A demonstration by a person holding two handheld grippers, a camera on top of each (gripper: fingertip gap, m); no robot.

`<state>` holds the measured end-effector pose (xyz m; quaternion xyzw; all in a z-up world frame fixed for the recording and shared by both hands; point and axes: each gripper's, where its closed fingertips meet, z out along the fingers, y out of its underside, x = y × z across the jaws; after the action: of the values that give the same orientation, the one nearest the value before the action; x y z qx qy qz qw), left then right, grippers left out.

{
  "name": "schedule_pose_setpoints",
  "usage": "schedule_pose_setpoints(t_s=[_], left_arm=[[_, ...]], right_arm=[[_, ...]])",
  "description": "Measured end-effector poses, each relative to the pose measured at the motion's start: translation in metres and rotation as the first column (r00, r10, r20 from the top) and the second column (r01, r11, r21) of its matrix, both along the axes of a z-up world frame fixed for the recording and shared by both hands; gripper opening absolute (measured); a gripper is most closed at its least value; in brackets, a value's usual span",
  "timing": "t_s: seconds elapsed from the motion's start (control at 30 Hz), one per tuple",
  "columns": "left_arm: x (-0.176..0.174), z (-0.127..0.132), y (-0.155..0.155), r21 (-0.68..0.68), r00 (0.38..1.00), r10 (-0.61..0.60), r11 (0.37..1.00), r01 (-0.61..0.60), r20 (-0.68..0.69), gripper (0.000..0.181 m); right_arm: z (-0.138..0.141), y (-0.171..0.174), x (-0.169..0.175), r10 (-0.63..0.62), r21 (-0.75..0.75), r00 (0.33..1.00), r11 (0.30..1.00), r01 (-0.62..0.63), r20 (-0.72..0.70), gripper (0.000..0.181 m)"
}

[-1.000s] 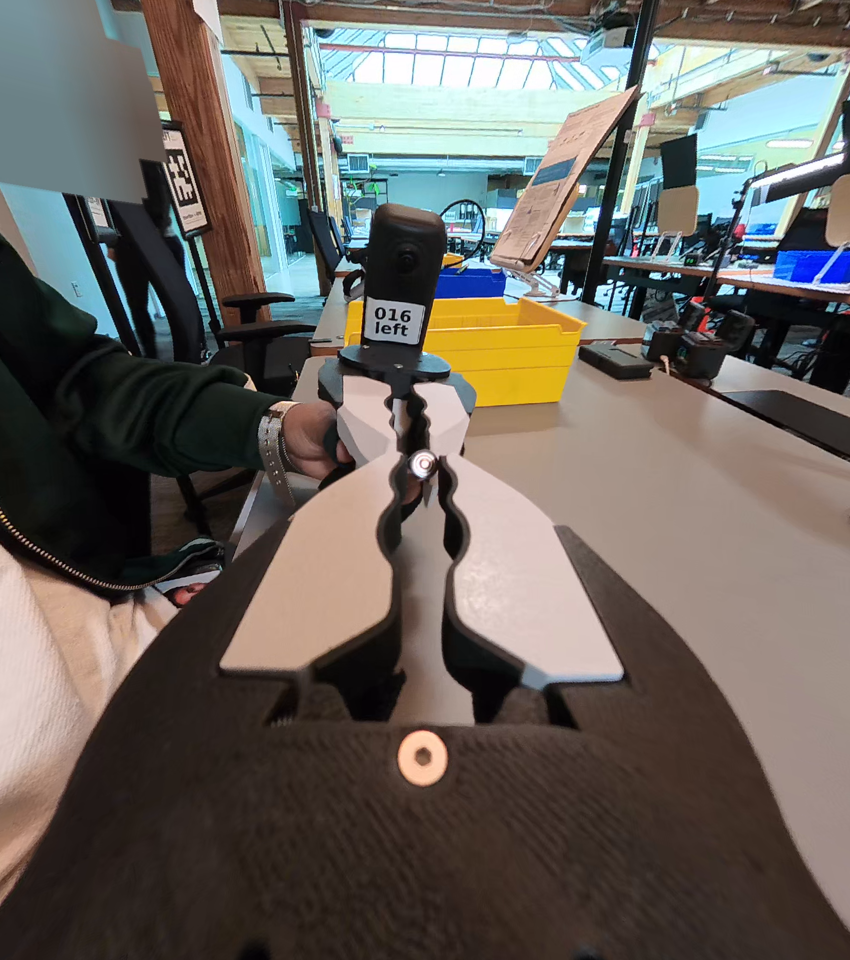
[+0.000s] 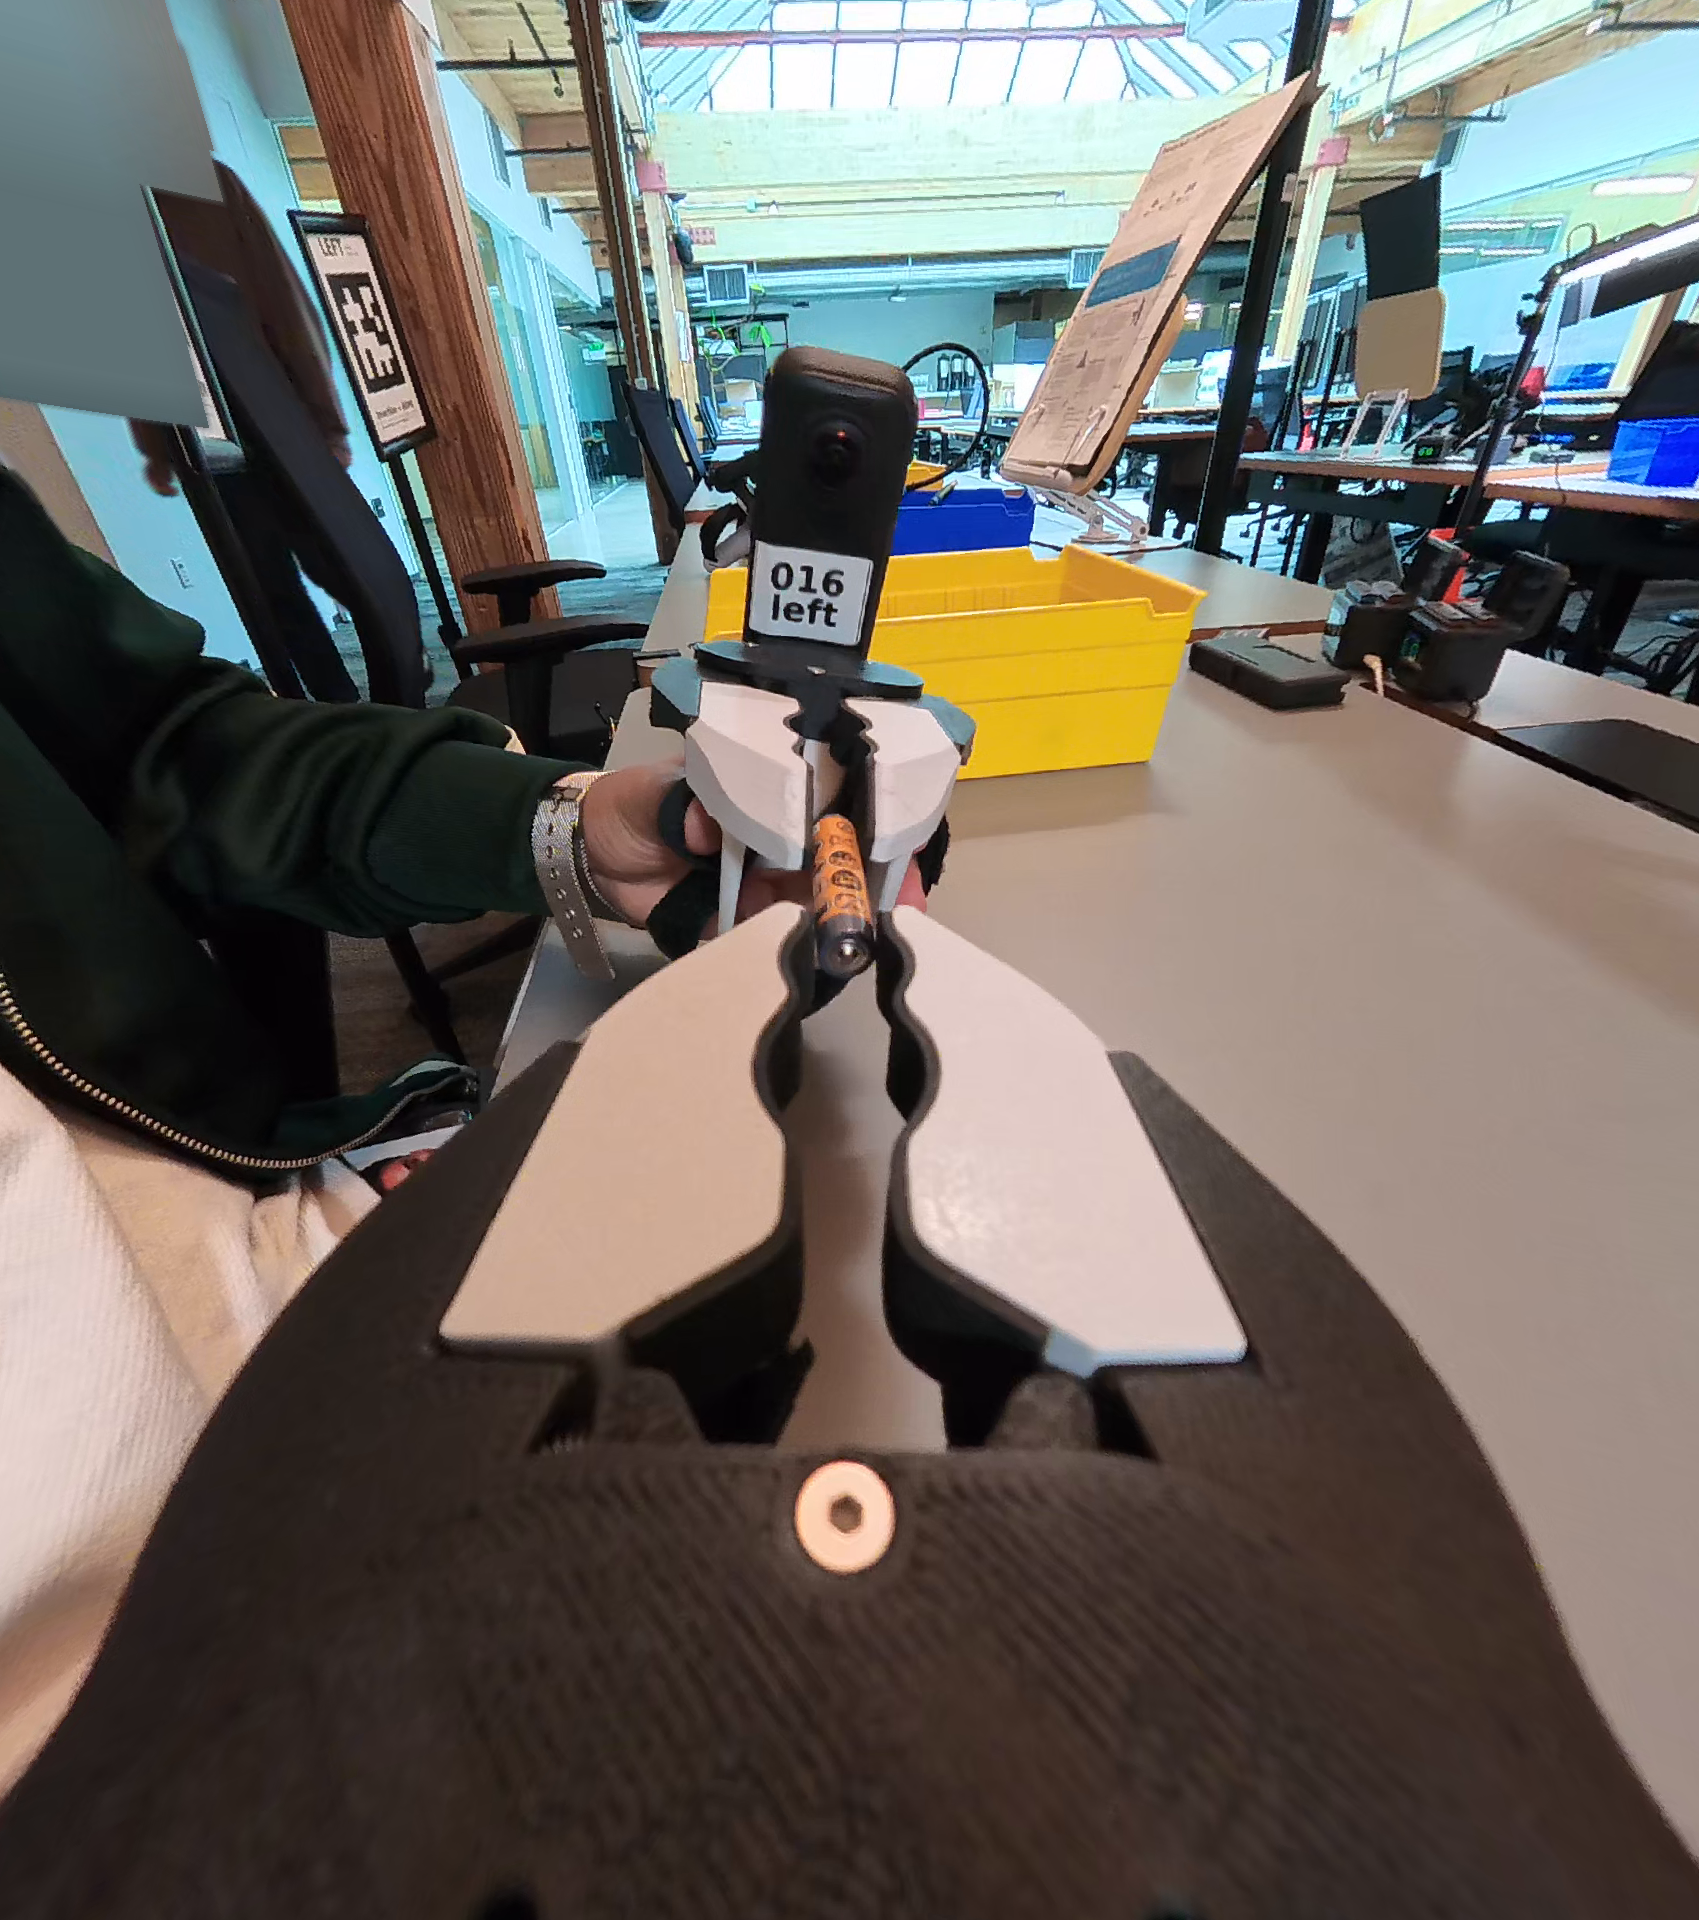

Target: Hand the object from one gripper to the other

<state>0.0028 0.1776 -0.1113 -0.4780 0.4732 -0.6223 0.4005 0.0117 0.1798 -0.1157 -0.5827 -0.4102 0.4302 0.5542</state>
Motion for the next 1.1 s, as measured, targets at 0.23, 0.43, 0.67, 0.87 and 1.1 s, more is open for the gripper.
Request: schedule_pose_setpoints(t_s=[0.23, 0.43, 0.67, 0.87, 1.1], left_arm=[[0.000, 0.008, 0.011, -0.019, 0.995, 0.087, 0.996, -0.086, 0.057, 0.048], [-0.003, 0.009, 0.016, -0.102, 0.994, 0.075, 0.992, -0.067, 0.080, 0.052], [0.005, -0.005, 0.012, -0.135, 0.999, 0.045, 0.990, -0.044, 0.009, 0.059], [0.006, -0.009, 0.013, -0.136, 0.999, 0.048, 0.990, -0.050, -0.012, 0.061], [0.004, -0.010, 0.016, -0.147, 0.998, 0.055, 0.987, -0.056, -0.013, 0.062]], right_arm=[[0.006, 0.000, 0.002, -0.010, 0.010, 1.000, 1.000, 0.011, -0.021, 0.010], [0.014, 0.003, 0.009, -0.018, -0.012, 0.996, 1.000, 0.017, -0.084, 0.010], [0.010, 0.015, 0.019, -0.089, -0.095, 0.992, 0.992, 0.081, -0.084, 0.010], [0.021, 0.011, 0.018, -0.062, -0.087, 0.985, 0.995, 0.048, -0.163, 0.010], [0.018, 0.006, 0.010, -0.031, -0.082, 0.988, 0.996, 0.019, -0.151, 0.010]])
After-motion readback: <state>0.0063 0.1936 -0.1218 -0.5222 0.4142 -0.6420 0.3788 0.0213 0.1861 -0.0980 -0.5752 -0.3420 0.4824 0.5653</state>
